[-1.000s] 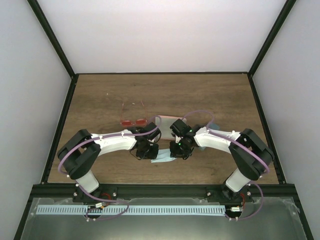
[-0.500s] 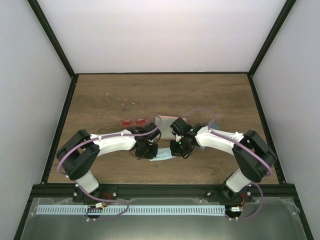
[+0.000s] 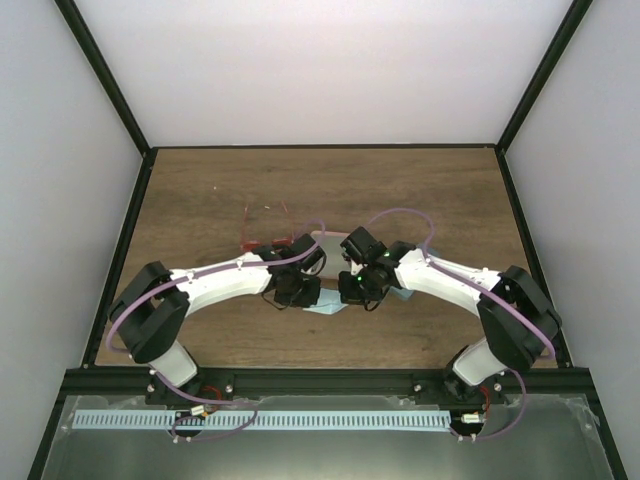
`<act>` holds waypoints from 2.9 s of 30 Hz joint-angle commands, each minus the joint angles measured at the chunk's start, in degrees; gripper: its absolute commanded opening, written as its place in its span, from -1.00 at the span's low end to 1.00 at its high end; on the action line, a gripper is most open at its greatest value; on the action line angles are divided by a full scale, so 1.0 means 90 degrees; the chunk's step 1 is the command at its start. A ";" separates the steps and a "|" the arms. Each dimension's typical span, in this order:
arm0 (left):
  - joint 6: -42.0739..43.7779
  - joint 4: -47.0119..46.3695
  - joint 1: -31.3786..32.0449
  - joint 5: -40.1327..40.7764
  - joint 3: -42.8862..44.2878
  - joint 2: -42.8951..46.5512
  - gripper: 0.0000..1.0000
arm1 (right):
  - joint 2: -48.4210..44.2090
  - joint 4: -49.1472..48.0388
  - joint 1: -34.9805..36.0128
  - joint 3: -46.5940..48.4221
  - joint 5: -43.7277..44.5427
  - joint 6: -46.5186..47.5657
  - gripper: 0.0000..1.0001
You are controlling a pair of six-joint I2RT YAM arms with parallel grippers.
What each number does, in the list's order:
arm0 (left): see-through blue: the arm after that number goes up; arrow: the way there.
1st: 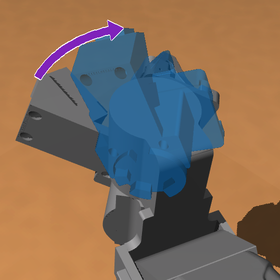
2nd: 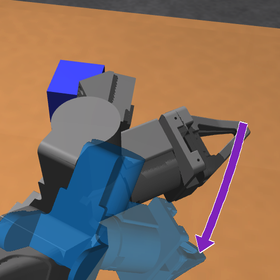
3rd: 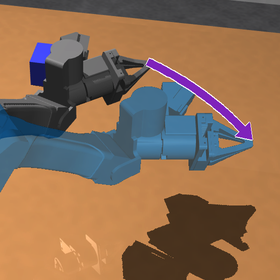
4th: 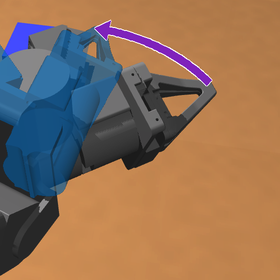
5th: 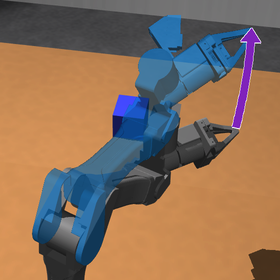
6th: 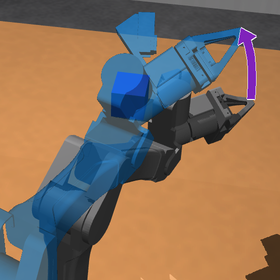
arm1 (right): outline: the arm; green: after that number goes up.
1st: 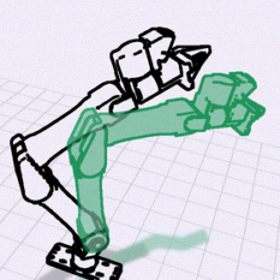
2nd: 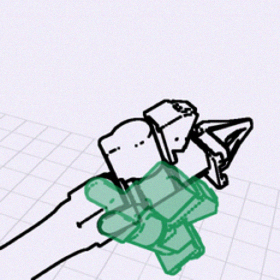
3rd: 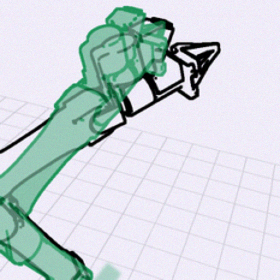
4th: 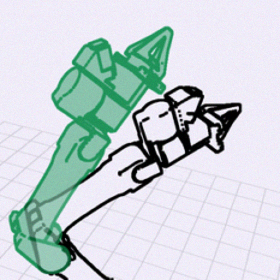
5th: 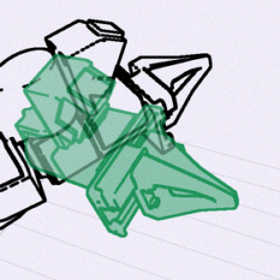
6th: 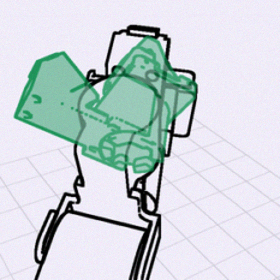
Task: Organize the sunglasses
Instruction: Pick up the glasses cleaning cloth from the center of the board, then place the glasses cleaning cloth in the sunglasses case.
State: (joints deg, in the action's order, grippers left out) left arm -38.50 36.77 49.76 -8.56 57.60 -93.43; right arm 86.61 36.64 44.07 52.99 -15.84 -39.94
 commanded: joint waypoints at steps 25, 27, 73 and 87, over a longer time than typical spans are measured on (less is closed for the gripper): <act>0.0855 0.0358 -0.0942 0.0068 0.1870 -0.1078 -0.91 | 0.0777 0.0537 -0.1061 0.1739 0.0219 0.0867 -0.99; 0.0889 0.0321 -0.0974 0.0097 0.2018 -0.1277 -0.91 | 0.0893 0.0541 -0.1166 0.1804 0.0185 0.0959 -0.99; 0.0958 0.0309 -0.1105 -0.0009 0.2579 -0.2289 -0.35 | 0.1208 0.0530 -0.1860 0.1788 -0.0022 0.1768 -0.46; 0.1348 0.1071 -0.1110 0.0088 0.2602 -0.1242 -0.01 | 0.0643 0.0955 -0.1860 0.2134 -0.0316 0.1698 -0.46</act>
State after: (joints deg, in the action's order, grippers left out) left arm -29.08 41.76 40.01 -8.84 80.29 -109.38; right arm 93.38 43.35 27.73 67.53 -16.64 -25.30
